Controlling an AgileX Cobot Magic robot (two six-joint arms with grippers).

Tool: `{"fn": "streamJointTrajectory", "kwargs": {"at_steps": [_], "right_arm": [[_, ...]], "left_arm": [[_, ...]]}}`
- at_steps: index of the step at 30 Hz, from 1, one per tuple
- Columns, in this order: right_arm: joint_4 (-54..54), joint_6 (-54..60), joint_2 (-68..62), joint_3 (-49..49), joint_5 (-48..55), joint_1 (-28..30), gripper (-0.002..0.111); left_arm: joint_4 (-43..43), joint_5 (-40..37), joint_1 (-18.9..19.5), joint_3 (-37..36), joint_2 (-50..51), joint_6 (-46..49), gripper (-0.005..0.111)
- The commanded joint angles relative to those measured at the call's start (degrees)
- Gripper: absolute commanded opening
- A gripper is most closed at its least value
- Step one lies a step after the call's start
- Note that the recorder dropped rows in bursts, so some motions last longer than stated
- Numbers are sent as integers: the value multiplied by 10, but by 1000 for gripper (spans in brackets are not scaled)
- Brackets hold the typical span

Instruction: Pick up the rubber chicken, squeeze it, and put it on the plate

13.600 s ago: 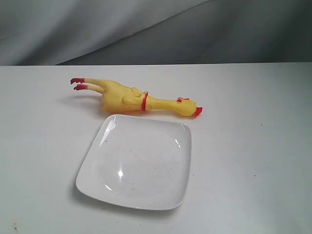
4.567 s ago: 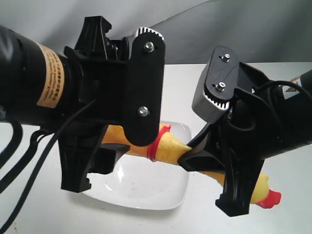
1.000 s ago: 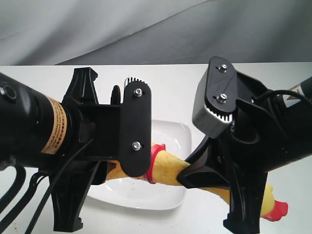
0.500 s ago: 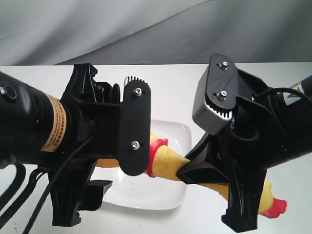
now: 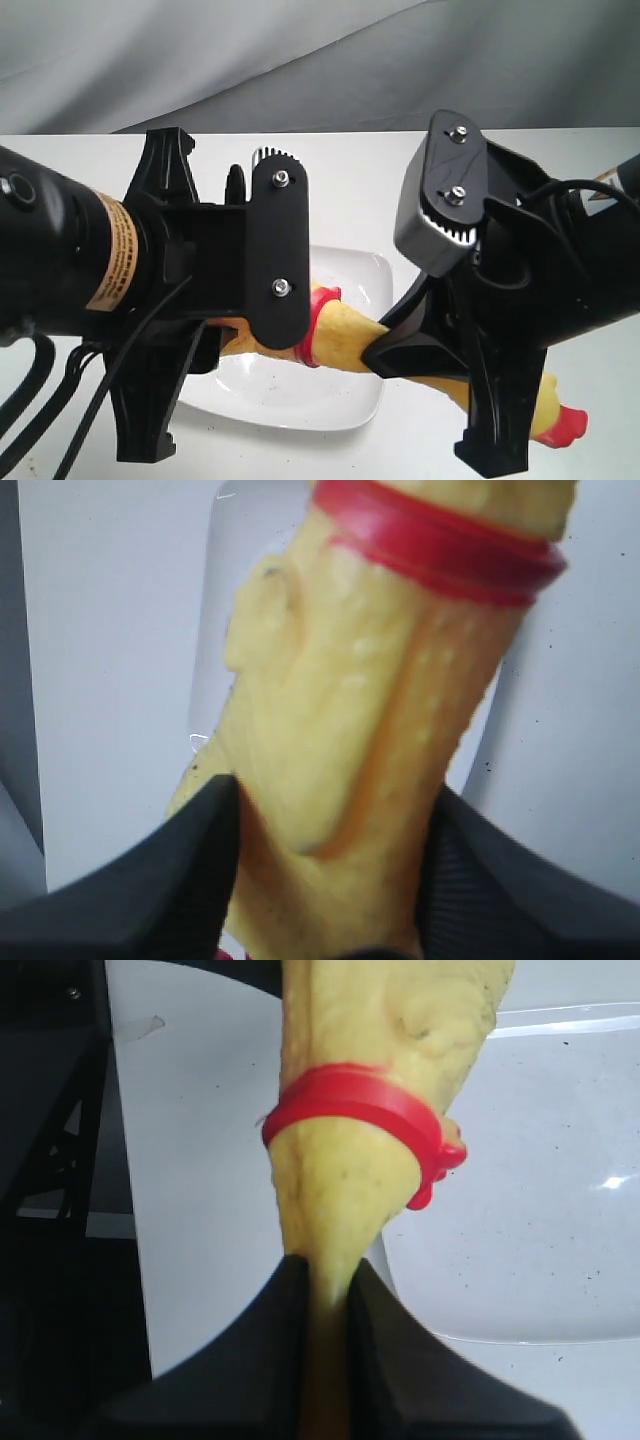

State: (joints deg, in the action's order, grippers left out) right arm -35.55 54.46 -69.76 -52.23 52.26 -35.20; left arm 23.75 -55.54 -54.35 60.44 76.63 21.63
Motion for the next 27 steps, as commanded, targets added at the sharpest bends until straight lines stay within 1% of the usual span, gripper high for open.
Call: {"fn": "streamJointTrajectory", "kwargs": {"at_steps": [1,2,4,5,7,8,13,15,16,18,20,22,23,27], "right_arm": [[-10,7,2,-2,-10,4,0],[-10,7,2,-2,-10,4,0],[-10,7,2,-2,-10,4,0],[-10,7,2,-2,-10,4,0],[-10,7,2,-2,-10,4,0],[-10,7,2,-2,-10,4,0],[-10,7,2,-2,-10,4,0],[-10,7,2,-2,-10,4,0],[-10,7,2,-2,-10,4,0],[-10,7,2,-2,-10,4,0],[-10,7,2,-2,-10,4,0],[-10,7,2,-2,-10,4,0],[-10,7,2,-2,-10,4,0],[-10,7,2,-2,-10,4,0]], "left_arm": [[-5,-8,1,-4,0,-1,3],[-5,-8,1,-4,0,-1,4],[-1,-10,1,-4,0,-1,20],[-1,-9,1,-4,0,0,38],[-1,-9,1,-4,0,0,86],[-1,-12,1,-4,0,-2,105],[3,-6,1,-4,0,-22,104],[3,3,1,-4,0,-36,97],[3,3,1,-4,0,-36,90],[3,2,1,-4,0,-36,68],[3,-4,1,-4,0,-36,43],[3,-7,1,-4,0,-36,12],[3,-8,1,-4,0,-36,0],[4,-8,1,-4,0,-31,1]]}}
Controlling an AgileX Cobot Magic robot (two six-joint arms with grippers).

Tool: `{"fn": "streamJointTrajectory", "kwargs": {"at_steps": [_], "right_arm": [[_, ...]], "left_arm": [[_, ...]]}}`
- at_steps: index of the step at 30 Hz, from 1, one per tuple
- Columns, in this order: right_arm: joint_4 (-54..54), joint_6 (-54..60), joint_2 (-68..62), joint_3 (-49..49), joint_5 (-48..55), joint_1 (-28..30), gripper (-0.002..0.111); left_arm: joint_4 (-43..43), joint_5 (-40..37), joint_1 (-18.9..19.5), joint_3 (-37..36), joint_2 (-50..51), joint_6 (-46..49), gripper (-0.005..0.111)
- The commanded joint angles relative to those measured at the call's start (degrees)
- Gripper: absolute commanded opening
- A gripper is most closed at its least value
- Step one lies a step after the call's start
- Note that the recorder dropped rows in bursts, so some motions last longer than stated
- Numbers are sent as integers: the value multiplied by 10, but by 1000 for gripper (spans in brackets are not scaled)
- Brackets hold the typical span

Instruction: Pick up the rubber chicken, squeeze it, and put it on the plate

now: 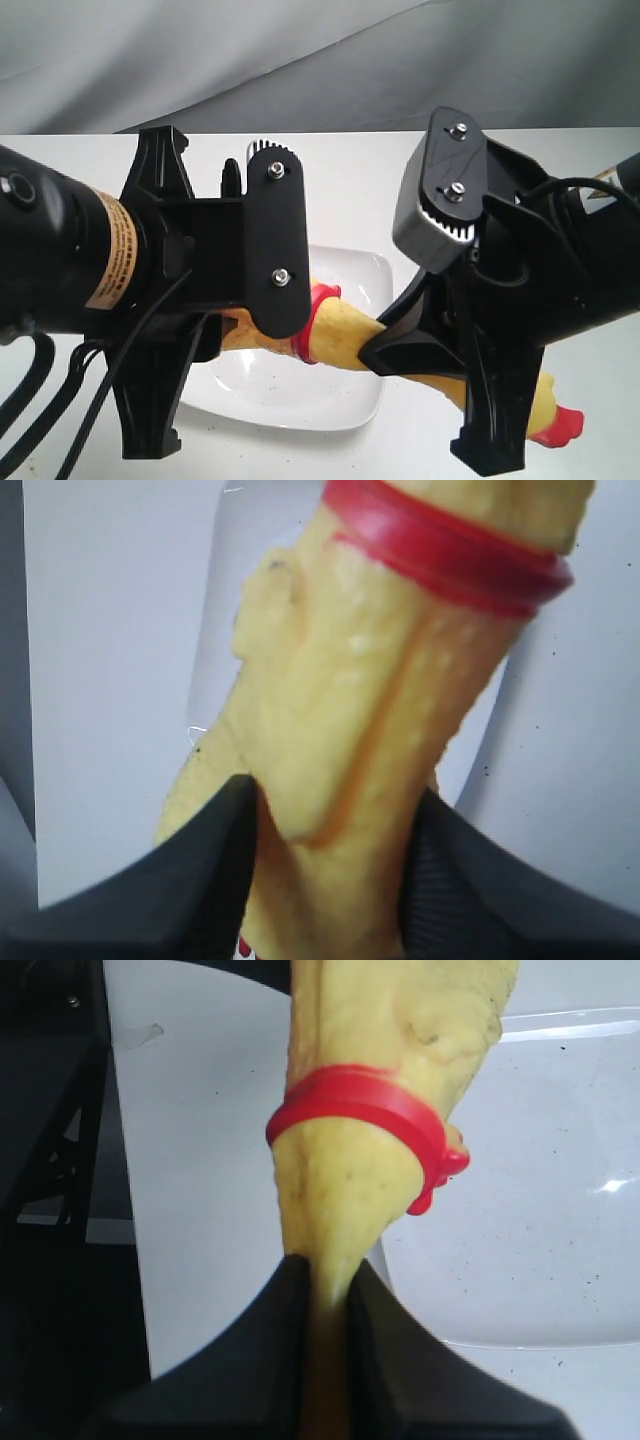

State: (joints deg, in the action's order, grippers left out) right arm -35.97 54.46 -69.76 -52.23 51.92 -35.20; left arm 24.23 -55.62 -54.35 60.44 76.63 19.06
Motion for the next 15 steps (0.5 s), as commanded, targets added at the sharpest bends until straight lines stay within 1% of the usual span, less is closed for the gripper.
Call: {"fn": "streamJointTrajectory", "kwargs": {"at_steps": [1,3,5,6,8,10,11,12,13,15], "right_arm": [[-6,7,2,-2,-7,4,0],[-6,7,2,-2,-7,4,0],[-6,7,2,-2,-7,4,0],[-6,7,2,-2,-7,4,0],[-6,7,2,-2,-7,4,0],[-6,7,2,-2,-7,4,0],[-6,7,2,-2,-10,4,0],[-6,7,2,-2,-12,4,0],[-6,7,2,-2,-15,4,0],[-6,7,2,-2,-25,4,0]], "left_arm": [[4,-7,1,-4,0,-6,1],[7,-9,1,-4,0,-6,3],[12,-20,1,-4,0,3,11],[12,-28,1,-4,0,12,19],[13,-44,1,-4,0,24,40],[16,-52,1,-4,0,22,71],[16,-55,1,-4,0,16,85],[16,-62,1,-4,0,10,97],[24,-68,1,-4,0,0,105],[57,-92,1,-4,0,-28,104]]}}
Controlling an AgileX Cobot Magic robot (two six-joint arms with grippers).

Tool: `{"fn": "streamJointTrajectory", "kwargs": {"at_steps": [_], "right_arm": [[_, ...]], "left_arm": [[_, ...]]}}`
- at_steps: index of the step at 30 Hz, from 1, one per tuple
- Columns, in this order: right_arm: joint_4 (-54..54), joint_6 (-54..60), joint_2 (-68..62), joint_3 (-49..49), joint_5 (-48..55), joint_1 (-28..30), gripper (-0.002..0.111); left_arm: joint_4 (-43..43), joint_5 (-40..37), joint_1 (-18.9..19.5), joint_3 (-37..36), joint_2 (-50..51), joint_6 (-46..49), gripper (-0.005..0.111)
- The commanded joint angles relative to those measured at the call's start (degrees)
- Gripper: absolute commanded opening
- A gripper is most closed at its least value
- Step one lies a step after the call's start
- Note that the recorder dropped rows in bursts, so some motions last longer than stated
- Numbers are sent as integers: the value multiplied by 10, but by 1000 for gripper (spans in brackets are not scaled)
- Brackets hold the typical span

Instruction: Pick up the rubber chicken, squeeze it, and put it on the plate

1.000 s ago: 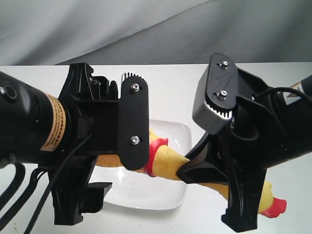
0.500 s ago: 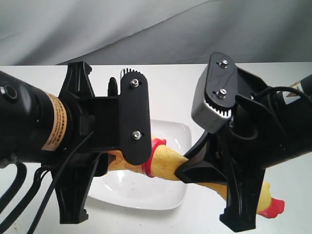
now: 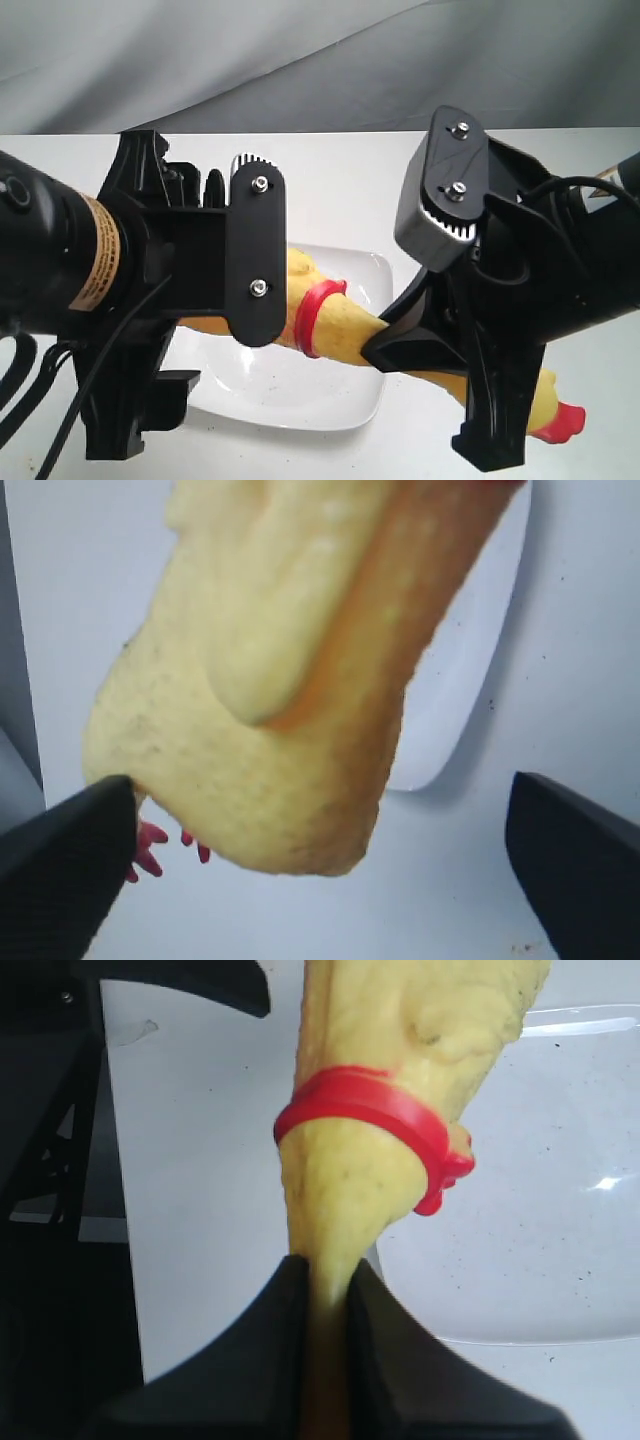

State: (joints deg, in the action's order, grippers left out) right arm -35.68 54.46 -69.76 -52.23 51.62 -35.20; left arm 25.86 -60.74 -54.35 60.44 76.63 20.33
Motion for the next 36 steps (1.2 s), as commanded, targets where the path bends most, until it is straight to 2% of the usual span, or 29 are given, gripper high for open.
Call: {"fn": "streamJointTrajectory", "kwargs": {"at_steps": [1,2,5,7,12,17,21,29,36], "right_arm": [[-9,7,2,-2,-30,4,0],[-8,7,2,-2,-39,4,0],[-1,4,2,-2,-78,4,0],[1,3,-3,-2,-112,4,0],[4,3,-53,-2,-190,4,0],[10,8,-147,-3,-302,4,0],[1,8,-222,-8,-394,4,0],[-39,8,-368,-72,-393,4,0],[-57,5,-402,-78,-385,4,0]], "left_arm": [[70,-65,1,-4,0,-66,104],[108,-92,1,-4,0,-93,104],[189,-92,1,0,-12,-185,104],[205,-92,-1,0,-30,-203,104],[209,-92,-36,12,-97,-211,104],[204,-92,-80,19,-165,-318,104],[187,-92,-90,19,-204,-372,104],[186,-92,-90,19,-238,-382,104],[191,-92,-90,19,-236,-384,104]]}}
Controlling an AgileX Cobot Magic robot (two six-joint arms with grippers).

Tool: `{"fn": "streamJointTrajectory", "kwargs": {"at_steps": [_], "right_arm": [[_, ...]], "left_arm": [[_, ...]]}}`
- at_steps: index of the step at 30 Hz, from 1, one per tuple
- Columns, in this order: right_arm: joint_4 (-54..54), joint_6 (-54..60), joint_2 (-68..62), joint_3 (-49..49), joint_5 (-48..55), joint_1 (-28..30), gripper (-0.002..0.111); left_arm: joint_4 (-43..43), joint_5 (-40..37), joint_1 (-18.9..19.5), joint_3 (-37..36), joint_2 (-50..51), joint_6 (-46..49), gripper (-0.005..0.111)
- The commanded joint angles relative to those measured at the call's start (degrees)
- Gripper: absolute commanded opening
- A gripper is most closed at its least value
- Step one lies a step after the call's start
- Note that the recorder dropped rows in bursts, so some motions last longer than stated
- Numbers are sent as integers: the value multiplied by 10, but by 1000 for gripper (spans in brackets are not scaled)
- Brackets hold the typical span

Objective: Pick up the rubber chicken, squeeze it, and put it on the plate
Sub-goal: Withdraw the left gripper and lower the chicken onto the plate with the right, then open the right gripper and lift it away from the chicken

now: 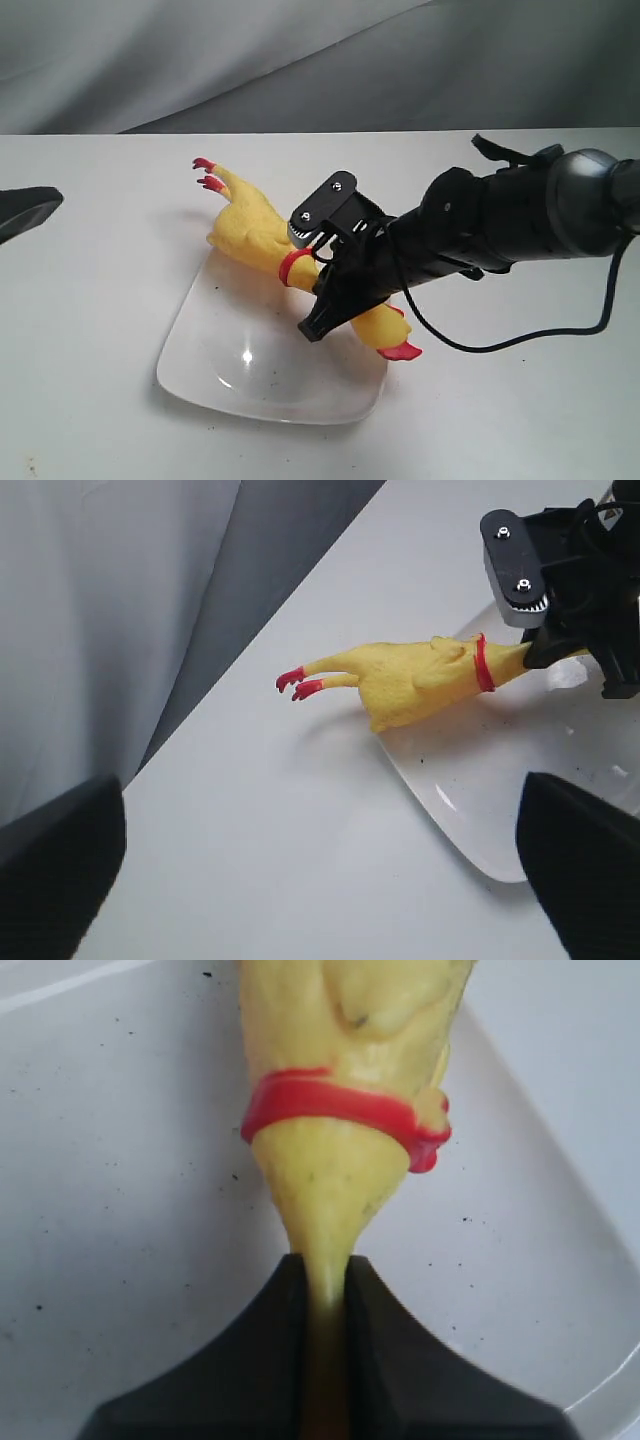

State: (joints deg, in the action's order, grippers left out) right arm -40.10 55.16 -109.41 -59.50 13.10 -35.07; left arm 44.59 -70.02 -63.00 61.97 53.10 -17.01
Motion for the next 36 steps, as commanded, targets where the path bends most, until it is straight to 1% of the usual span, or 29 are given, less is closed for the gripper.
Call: {"fn": "streamJointTrajectory", "kwargs": {"at_steps": [1,3,4,6,7,8,9,10,12,13,17,21,24,25,29,36], "right_arm": [[-12,-2,-4,-5,6,3,3],[-12,-2,-2,-5,17,3,14],[-12,-2,-2,-5,22,3,23],[-11,-2,-1,-5,30,3,42],[-9,-2,2,-5,35,3,50],[-5,-2,6,-5,42,3,55],[1,-2,12,-5,46,3,58],[1,-2,21,-5,55,3,58],[5,-3,47,-5,72,3,54],[13,-4,66,-5,81,3,49],[45,-17,166,-5,105,3,23],[70,-39,272,-5,106,3,0],[70,-58,353,-5,106,3,0],[70,-61,401,-5,116,3,0],[72,-61,507,-5,142,3,0],[61,-63,610,-5,145,3,0]], "left_arm": [[7,1,-4,4,-1,-15,104],[16,1,-4,4,-1,-25,99],[20,1,-4,4,-1,-27,93],[20,1,-4,4,-1,-27,77],[18,1,-4,4,-1,-27,65],[13,1,-4,4,-1,-25,53],[8,1,-4,4,-1,-25,43],[3,1,-4,4,-1,-23,30],[-1,1,-4,4,-5,-22,6],[-3,1,-4,4,-5,-19,0],[-2,1,-4,4,-20,-4,0],[-2,1,-4,4,-44,-4,0],[-2,1,-4,4,-64,-6,0],[-2,1,-4,4,-75,-6,0],[-2,1,-4,4,-91,-6,0],[-2,1,-4,4,-91,-5,0]]}}
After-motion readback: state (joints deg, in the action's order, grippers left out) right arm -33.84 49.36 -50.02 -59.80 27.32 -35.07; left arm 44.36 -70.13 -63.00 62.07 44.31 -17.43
